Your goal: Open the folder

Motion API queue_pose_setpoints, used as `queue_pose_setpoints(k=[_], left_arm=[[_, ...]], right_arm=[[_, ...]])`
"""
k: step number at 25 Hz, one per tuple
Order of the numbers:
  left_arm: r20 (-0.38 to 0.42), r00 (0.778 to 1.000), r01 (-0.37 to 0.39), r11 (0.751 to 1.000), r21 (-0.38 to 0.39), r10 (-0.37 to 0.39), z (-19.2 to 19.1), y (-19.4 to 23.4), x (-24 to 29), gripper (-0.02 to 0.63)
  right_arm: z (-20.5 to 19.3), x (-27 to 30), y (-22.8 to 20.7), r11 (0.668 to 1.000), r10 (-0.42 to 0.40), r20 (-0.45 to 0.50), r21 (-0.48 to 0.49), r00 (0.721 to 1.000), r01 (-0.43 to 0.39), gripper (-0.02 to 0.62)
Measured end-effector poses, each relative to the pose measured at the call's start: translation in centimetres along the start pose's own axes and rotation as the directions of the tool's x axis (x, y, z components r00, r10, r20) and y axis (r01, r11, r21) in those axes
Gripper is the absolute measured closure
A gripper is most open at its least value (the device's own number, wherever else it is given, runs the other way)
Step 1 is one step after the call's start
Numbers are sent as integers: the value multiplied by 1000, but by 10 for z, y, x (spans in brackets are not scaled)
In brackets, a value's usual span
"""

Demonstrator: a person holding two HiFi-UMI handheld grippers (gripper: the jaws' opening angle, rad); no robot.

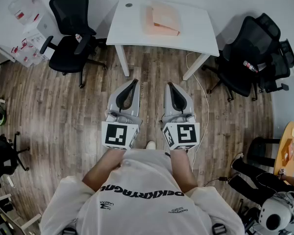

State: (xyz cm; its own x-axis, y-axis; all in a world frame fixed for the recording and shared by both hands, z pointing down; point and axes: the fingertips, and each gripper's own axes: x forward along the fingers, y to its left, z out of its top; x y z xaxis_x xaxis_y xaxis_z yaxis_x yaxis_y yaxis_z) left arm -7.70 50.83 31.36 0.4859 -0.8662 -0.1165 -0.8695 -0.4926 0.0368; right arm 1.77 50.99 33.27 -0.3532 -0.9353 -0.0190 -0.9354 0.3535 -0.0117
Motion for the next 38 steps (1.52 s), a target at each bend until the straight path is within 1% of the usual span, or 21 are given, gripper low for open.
queue_pose_setpoints(k=[6, 10, 14, 18, 21, 25, 29, 33, 38], left_arm=[[-2, 1000, -20, 1000, 12, 20, -7, -15, 7, 621], [-5, 999, -51, 999, 9, 51, -13, -30, 13, 621], [-19, 998, -68, 998, -1, 68, -30, -41, 24, 620], [-23, 996, -83, 997, -4, 83, -30, -33, 38, 618], [-25, 996, -80, 997, -7, 80, -42, -21, 58, 618], [-44, 996, -75, 997, -21, 74, -65, 8, 97, 619], [-56, 997, -51, 998, -32, 49, -80, 49, 151, 619], [-71, 997, -13, 999, -38, 10, -83, 100, 213, 618], [-92, 995, 40, 996, -79, -48, -81, 162, 292, 618]], right_arm=[[0, -7, -20, 999, 17, 28, 31, 999, -18, 597], [-5, -13, -37, 998, 40, 28, 37, 999, -41, 597], [-13, -15, -61, 998, 45, 17, 47, 999, -46, 597], [-15, 3, -69, 998, 53, 6, 47, 999, -53, 597], [-21, 27, -75, 997, 53, 3, 56, 999, -53, 597], [-39, 73, -81, 996, 66, -2, 57, 998, -66, 597], [-50, 139, -93, 997, 49, -20, 54, 999, -48, 597], [-44, 219, -104, 998, 15, -24, 56, 1000, -14, 597], [-32, 315, -113, 999, -18, -41, 35, 999, 20, 597]])
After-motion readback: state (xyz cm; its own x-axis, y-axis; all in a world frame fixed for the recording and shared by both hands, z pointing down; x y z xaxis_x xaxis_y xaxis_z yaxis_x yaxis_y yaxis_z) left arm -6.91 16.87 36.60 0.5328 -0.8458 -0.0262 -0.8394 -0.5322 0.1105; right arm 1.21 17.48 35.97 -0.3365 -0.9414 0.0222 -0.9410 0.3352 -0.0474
